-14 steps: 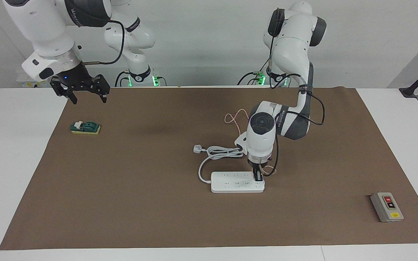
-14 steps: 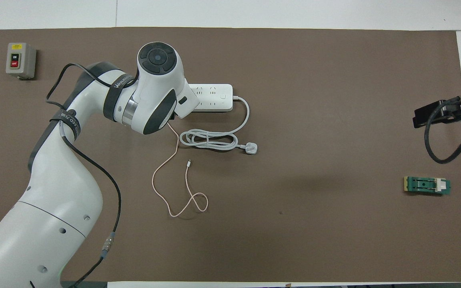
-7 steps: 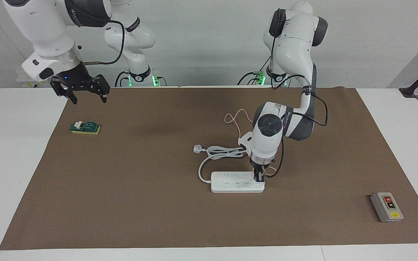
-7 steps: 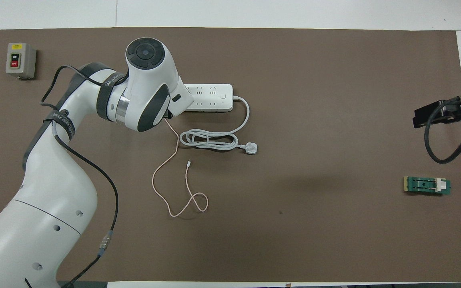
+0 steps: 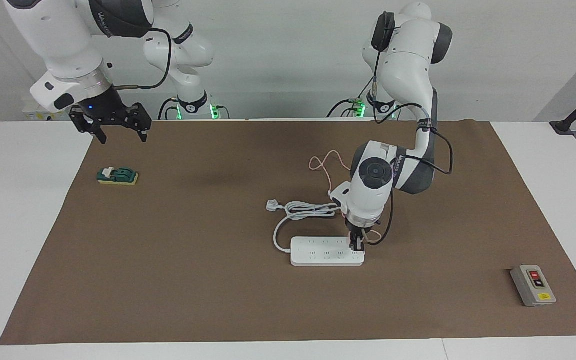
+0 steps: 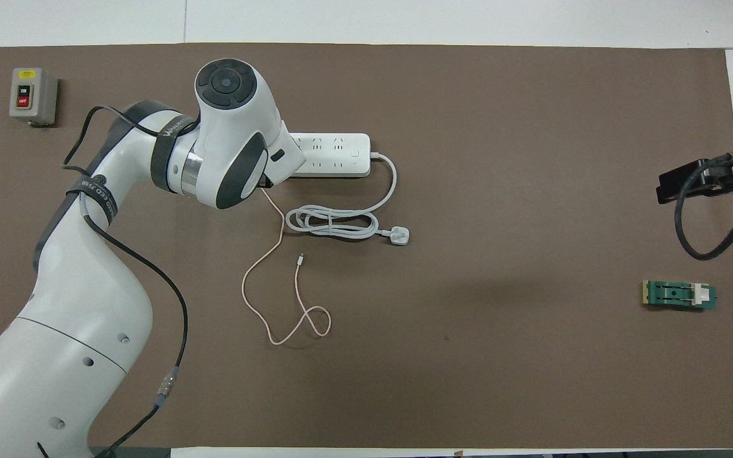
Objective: Plug charger into power strip
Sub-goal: 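Press the charger prongs into the power strip socket with the left gripper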
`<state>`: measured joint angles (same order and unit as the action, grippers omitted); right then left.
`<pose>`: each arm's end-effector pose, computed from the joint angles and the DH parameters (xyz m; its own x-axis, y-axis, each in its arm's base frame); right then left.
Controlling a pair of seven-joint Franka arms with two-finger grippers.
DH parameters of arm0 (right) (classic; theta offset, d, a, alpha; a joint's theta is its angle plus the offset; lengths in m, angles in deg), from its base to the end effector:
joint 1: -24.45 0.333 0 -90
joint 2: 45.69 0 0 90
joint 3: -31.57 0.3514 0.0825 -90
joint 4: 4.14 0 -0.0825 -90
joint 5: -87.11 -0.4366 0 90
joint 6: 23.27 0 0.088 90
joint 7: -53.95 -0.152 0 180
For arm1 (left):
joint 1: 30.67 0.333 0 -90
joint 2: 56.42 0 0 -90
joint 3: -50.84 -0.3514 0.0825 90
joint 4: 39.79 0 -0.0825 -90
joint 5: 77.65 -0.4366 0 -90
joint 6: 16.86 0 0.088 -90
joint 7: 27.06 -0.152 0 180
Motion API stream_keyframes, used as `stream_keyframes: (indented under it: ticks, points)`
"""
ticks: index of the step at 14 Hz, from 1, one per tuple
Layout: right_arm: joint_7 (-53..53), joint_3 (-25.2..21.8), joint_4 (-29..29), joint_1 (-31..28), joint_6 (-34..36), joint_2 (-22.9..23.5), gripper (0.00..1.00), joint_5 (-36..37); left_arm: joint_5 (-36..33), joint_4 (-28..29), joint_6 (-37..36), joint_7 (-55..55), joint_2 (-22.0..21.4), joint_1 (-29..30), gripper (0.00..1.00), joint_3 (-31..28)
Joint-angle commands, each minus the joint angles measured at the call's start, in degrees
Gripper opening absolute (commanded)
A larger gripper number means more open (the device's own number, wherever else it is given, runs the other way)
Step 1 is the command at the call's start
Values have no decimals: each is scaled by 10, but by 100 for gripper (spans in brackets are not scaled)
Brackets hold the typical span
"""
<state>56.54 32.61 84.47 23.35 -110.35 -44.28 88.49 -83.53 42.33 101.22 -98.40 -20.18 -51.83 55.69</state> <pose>0.6078 -0.0045 0.6083 0.9977 0.0429 -0.0523 0.0441 -0.9988 0.0213 0.7142 -0.3265 0.2818 -0.1595 -0.9864 -0.0392 -0.9871 0.1600 -0.0101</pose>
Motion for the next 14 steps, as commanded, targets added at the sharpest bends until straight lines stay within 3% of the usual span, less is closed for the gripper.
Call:
stream_keyframes:
  ticks: [1, 14]
  points:
    - [-9, 5, 17, -5, -5, -14, 100, 10, 10, -14, 74, -20, 30, 4, 0, 0]
    - [-9, 5, 17, -5, -5, -14, 100, 9, 10, 14, 122, -68, 25, 11, 0, 1]
